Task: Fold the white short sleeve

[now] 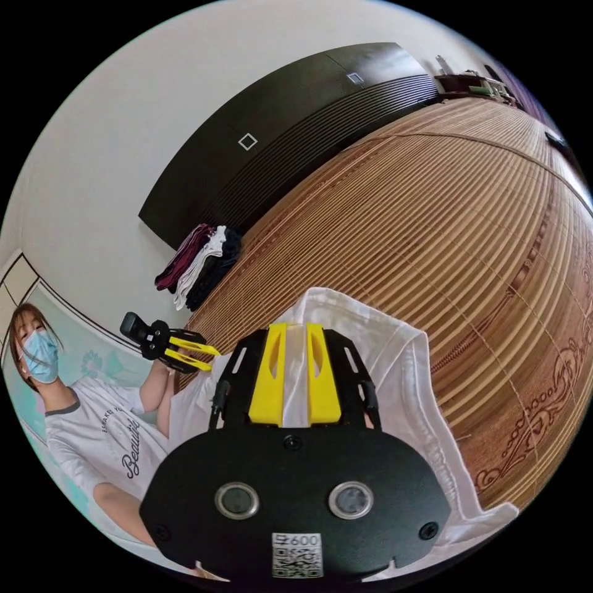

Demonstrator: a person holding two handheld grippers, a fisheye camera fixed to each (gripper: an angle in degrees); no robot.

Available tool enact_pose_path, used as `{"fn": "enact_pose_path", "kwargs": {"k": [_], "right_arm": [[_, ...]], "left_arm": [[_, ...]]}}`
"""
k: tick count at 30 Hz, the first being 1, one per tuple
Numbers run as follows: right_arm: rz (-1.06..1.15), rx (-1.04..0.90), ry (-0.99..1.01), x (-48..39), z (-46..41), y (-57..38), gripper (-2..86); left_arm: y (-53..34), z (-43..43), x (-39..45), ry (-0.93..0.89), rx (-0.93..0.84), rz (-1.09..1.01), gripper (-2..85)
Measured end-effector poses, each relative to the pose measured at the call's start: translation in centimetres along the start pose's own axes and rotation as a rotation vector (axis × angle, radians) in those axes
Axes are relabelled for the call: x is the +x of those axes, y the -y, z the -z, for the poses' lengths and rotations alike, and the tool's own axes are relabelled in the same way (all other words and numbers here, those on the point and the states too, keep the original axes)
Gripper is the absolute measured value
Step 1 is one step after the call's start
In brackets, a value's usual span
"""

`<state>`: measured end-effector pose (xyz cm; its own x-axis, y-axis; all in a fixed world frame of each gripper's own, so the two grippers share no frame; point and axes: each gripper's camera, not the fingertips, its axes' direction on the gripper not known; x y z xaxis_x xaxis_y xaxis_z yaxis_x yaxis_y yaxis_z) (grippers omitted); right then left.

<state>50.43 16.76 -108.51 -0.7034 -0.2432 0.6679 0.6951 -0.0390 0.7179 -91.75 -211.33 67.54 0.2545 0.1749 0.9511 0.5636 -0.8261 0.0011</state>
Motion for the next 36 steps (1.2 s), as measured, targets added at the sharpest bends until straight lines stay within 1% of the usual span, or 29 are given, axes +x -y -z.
{"fn": "enact_pose_path", "kwargs": {"k": [4,7,15,18,20,21,22,24,28,31,32,34,36], "right_arm": [[0.047,0.033,0.015,-0.4,0.0,0.7,-0.5],[0.035,0.064,0.038,-0.5,-0.7,1.5,-0.8],[-0.069,-0.018,-0.062,0.2,-5.9,3.8,-0.8],[-0.106,-0.04,-0.151,0.2,-7.7,3.8,-0.9],[-0.175,0.001,-0.268,0.1,-7.8,3.3,-0.9],[-0.188,0.022,-0.295,0.0,-7.7,3.1,-0.9],[-0.164,0.048,-0.33,-0.8,-7.5,2.5,-0.9],[-0.073,0.033,-0.345,-2.4,-7.9,1.8,-0.9],[0.04,-0.032,-0.185,-5.6,-9.6,-0.6,-0.8],[0.019,-0.001,-0.129,-8.4,-10.3,-3.3,-0.8],[0.084,0.005,-0.101,-10.4,-10.6,-4.9,-0.8],[0.153,-0.017,-0.097,-13.6,-11.5,-7.6,-0.8],[0.203,-0.048,-0.152,-16.5,-12.7,-10.6,-0.7]], "left_arm": [[0.1,0.4,-0.6,-0.008,-0.002,0.028,5.1],[0.1,0.8,-0.9,-0.004,-0.005,0.043,4.4],[-0.2,1.7,-2.1,-0.051,-0.003,0.086,2.0],[-0.1,2.1,-2.1,-0.048,-0.007,0.088,1.7],[-0.2,2.4,-1.9,-0.043,-0.007,0.087,1.7],[-0.2,2.4,-1.9,-0.043,-0.008,0.088,1.7],[-0.3,2.6,-1.9,-0.044,-0.007,0.089,1.9],[-0.4,2.9,-1.8,-0.046,-0.007,0.093,2.4],[-1.0,4.0,-2.0,-0.066,-0.006,0.101,5.3],[-1.8,5.5,-2.0,-0.024,0.045,0.094,6.7],[-2.0,6.2,-1.8,0.004,0.078,0.086,7.0],[-2.0,6.8,-1.1,0.029,0.111,0.048,7.4],[-1.8,6.8,0.0,0.048,0.071,-0.011,7.8]]}}
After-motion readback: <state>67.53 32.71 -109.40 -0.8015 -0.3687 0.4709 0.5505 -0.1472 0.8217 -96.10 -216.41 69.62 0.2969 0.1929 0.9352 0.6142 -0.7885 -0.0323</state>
